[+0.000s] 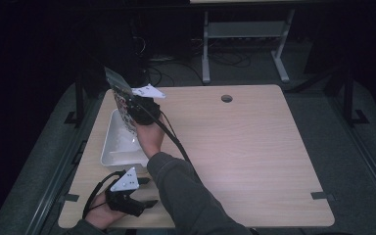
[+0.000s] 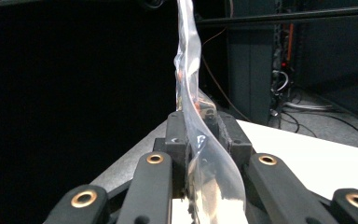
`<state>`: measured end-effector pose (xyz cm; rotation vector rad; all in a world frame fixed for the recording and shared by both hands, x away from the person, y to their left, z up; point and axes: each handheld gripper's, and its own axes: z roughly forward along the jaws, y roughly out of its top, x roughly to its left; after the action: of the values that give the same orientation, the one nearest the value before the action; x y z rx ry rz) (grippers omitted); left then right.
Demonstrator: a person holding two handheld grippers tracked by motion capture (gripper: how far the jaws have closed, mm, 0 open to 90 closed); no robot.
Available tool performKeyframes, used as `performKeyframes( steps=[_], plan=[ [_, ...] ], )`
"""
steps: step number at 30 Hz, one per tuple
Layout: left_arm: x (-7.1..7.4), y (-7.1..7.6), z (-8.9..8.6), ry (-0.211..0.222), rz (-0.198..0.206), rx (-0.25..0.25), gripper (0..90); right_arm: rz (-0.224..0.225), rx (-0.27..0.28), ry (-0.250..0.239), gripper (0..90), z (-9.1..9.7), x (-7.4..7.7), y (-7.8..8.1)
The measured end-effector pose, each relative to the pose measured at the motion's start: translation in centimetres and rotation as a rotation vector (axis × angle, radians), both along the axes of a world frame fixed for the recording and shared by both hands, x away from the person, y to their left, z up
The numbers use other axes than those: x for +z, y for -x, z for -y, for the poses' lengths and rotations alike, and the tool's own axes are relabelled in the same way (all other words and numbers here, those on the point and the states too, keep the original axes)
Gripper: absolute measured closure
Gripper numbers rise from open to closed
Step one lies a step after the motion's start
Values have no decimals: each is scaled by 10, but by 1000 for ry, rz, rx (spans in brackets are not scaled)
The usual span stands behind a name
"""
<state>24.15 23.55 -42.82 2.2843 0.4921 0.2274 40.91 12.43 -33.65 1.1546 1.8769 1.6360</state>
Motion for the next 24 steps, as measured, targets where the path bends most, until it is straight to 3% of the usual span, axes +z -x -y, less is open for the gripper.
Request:
performKeyframes(
  steps=[8, 14, 19, 24],
  plan=[
    [-1, 0, 0, -3, -3, 1, 245, 1, -32, 4, 756, 9, -20, 4],
    [-1, 0, 0, -4, -3, 0, 245, 62, 23, 87, 747, 12, -26, 18],
    [-1, 0, 1, -7, -1, -3, 245, 88, 63, 143, 748, 10, -25, 27],
    [-1, 0, 1, -7, -1, -2, 245, 105, 16, 184, 750, 7, -26, 32]
  ],
)
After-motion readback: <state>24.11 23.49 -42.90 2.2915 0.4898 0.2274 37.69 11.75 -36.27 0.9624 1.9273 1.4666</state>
